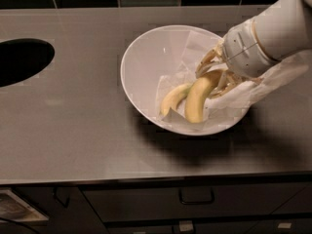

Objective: Pick banana from white bowl

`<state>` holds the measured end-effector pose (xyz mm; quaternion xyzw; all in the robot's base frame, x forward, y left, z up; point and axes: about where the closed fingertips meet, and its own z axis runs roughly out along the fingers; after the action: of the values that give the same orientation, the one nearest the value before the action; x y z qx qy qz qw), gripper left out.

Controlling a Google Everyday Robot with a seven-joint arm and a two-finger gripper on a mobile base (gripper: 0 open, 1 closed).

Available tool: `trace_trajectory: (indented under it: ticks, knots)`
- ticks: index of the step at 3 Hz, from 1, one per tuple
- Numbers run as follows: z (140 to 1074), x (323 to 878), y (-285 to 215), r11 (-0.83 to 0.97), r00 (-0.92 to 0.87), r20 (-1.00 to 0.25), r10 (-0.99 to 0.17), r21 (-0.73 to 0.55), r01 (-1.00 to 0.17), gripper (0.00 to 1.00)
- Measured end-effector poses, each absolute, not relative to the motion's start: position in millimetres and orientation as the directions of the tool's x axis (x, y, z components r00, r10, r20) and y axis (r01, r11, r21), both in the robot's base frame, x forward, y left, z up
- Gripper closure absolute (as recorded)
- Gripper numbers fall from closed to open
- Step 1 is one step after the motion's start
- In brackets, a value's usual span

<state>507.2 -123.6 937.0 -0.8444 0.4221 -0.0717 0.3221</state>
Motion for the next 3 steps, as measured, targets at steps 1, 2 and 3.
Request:
trace_trajectory:
  ticks: [1, 2, 3]
  knots:
    - [961.3, 508.1, -128.1, -0.389, 0.633, -0.117, -0.765, -0.699, -0.6, 1.0]
    - [996.1, 508.3, -126.0, -0.39, 0.641, -0.057, -0.766, -0.751, -0.532, 1.0]
    - [1026.7, 501.8, -120.0, -0.404, 0.653, -0.002, -0.758, -0.784, -0.471, 1.0]
